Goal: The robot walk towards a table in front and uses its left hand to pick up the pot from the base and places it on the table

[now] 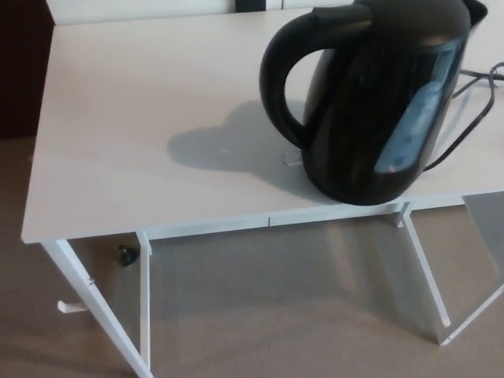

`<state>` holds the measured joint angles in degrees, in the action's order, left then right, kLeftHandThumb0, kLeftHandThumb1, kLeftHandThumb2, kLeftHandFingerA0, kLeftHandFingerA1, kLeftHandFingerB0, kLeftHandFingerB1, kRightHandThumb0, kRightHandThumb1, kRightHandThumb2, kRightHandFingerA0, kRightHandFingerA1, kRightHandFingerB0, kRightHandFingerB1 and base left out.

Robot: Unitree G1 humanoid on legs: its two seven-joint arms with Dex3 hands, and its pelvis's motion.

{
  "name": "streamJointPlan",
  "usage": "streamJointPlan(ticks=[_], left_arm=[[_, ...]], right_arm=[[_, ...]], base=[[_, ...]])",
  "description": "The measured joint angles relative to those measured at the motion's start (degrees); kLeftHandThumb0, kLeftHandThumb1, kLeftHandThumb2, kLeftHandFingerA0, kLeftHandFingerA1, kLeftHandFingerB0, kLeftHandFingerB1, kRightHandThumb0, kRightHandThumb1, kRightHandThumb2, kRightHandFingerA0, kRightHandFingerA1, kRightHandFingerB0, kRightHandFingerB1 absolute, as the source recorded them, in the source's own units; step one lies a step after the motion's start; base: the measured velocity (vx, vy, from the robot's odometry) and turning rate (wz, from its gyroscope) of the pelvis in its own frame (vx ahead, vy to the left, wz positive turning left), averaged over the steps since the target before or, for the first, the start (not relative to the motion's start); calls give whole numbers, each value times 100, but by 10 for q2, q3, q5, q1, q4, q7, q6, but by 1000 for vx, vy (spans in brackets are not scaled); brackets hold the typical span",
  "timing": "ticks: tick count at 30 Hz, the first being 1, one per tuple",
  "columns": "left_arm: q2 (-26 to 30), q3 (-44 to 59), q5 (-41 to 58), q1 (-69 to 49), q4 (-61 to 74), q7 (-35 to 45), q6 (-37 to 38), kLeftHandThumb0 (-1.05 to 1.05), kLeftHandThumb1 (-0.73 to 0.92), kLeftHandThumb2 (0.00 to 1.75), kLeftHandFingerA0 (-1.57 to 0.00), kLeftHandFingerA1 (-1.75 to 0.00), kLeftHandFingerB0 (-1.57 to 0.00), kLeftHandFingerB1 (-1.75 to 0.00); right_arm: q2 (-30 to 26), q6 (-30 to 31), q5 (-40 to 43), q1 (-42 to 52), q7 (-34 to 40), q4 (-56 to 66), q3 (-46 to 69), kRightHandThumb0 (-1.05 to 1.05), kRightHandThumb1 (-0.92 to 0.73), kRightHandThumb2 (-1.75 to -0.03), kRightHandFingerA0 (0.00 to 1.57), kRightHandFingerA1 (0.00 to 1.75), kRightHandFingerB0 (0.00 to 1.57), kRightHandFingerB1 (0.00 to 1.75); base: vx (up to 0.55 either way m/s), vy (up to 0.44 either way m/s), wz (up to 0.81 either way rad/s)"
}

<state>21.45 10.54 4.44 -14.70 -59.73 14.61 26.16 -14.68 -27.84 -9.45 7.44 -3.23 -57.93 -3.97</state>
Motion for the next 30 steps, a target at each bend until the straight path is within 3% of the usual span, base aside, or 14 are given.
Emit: streamJointPlan(ticks=[1, 5, 6, 7, 8, 22, 29, 30], left_arm=[[0, 0, 0, 0, 0, 0, 0, -35, 36, 61, -70, -50, -49, -44], [0, -1, 0, 1, -4, -1, 0, -35, 36, 61, -70, -50, -49, -44], [0, -1, 0, 2, -5, -1, 0, -38, 36, 63, -69, -51, -48, -44], [0, -1, 0, 2, -5, -1, 0, -38, 36, 63, -69, -51, -48, -44], [0, -1, 0, 2, -5, -1, 0, -37, 36, 62, -69, -50, -48, -44], [0, 0, 1, 1, -4, 1, 0, -36, 37, 62, -67, -50, -47, -43], [0, 1, 1, 0, 1, 1, 0, -35, 36, 61, -69, -50, -49, -43], [0, 2, 1, 0, 1, 1, 0, -27, 36, 57, -63, -48, -45, -41]], right_arm=[[0, 0, 0, 0, 0, 0, 0, -46, -43, -54, 76, 44, 51, 41], [0, 0, -1, 0, 0, -3, 0, -46, -43, -54, 76, 44, 51, 41], [0, 0, -1, -1, 0, -4, 0, -53, -37, -69, 69, 53, 46, 48], [0, 0, -1, -1, 0, -5, 0, -53, -37, -69, 69, 53, 46, 48], [0, 0, -1, -1, 0, -5, 0, -43, -43, -53, 75, 44, 52, 41], [0, 0, -1, -1, 1, -5, 1, -43, -43, -53, 76, 44, 53, 42], [0, -3, -3, -1, 1, -7, -1, -44, -43, -54, 75, 43, 53, 42], [0, -3, -3, -1, 1, -7, -1, -53, -37, -69, 69, 52, 46, 48]], base=[[-44, -84, 3], [-7, -72, 1], [0, 0, 0], [0, 0, 0], [0, 0, 0], [0, 0, 0], [0, 0, 0], [0, 0, 0]])
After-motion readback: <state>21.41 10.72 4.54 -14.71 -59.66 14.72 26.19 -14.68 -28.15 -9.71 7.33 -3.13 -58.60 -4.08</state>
